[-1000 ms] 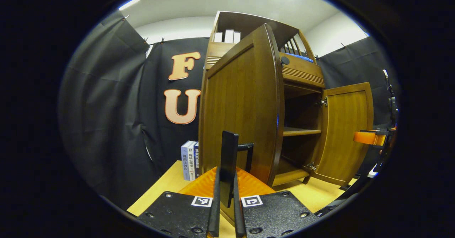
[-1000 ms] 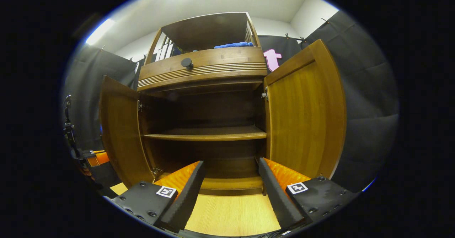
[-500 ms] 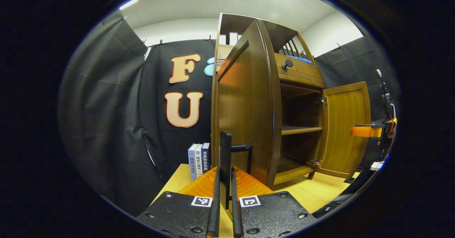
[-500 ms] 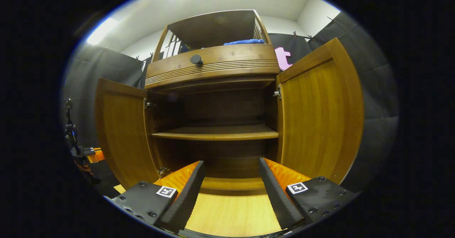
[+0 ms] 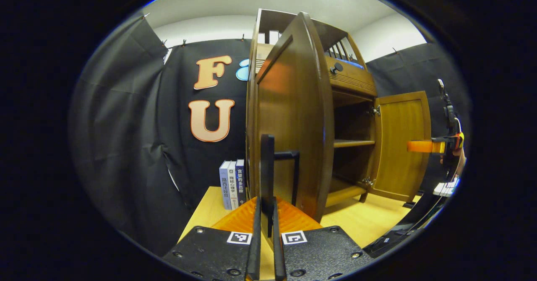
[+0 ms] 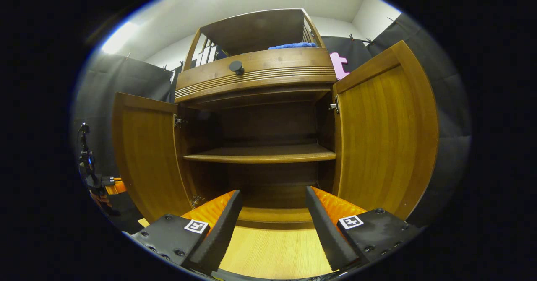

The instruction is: Open the right door of the double-door shoe cabinet with the right hand, and open the left door with the left hand.

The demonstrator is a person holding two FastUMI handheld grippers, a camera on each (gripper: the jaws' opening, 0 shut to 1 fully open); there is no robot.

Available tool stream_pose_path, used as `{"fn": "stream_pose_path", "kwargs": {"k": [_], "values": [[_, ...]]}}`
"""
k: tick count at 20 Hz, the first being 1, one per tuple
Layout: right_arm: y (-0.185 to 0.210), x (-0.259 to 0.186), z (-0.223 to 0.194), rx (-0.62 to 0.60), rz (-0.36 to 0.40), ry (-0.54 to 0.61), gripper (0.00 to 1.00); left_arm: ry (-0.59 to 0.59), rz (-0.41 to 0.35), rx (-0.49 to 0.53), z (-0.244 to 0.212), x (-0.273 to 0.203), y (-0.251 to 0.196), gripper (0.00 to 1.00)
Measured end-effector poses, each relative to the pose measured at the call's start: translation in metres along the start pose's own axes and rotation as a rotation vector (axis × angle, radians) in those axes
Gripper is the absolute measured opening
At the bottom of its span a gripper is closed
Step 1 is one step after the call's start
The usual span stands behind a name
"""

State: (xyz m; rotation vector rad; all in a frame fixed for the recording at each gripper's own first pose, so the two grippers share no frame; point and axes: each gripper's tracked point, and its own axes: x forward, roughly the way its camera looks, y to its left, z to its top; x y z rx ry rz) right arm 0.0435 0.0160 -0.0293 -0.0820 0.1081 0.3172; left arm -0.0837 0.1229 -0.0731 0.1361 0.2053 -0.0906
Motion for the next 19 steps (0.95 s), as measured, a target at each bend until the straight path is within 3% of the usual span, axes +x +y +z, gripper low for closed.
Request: {"fn": "stream_pose_path", "kwargs": {"k": [1,2,5,10,11,12,14,17,19], "values": [[0.0,0.001,-0.001,0.003,0.004,0.003,0.98,0.011,-0.005,-0.002,-0.001,-0.01,-0.004,0.13],[0.001,0.003,-0.002,0.008,0.007,0.003,0.89,0.017,-0.008,0.006,-0.002,-0.019,-0.008,0.13],[0.002,0.01,-0.003,0.023,0.021,0.005,0.89,-0.007,-0.036,0.05,0.018,-0.033,-0.025,0.13],[0.002,0.012,0.002,0.022,0.021,-0.013,0.89,-0.079,-0.154,0.139,0.057,-0.039,-0.078,0.13],[0.0,0.012,0.004,0.02,0.015,-0.018,0.89,-0.087,-0.175,0.13,0.061,-0.036,-0.089,0.11],[-0.001,0.012,0.006,0.021,0.01,-0.024,0.98,-0.1,-0.204,0.107,0.063,-0.032,-0.103,0.12],[-0.006,0.01,0.008,0.019,-0.002,-0.03,0.98,-0.118,-0.239,0.022,0.066,-0.024,-0.121,0.02],[-0.016,0.001,0.007,0.007,-0.03,-0.024,0.98,-0.149,-0.221,-0.083,0.077,-0.009,-0.133,0.12],[-0.022,-0.005,0.007,0.003,-0.045,-0.023,0.98,-0.16,-0.184,-0.116,0.083,0.008,-0.137,0.08]]}}
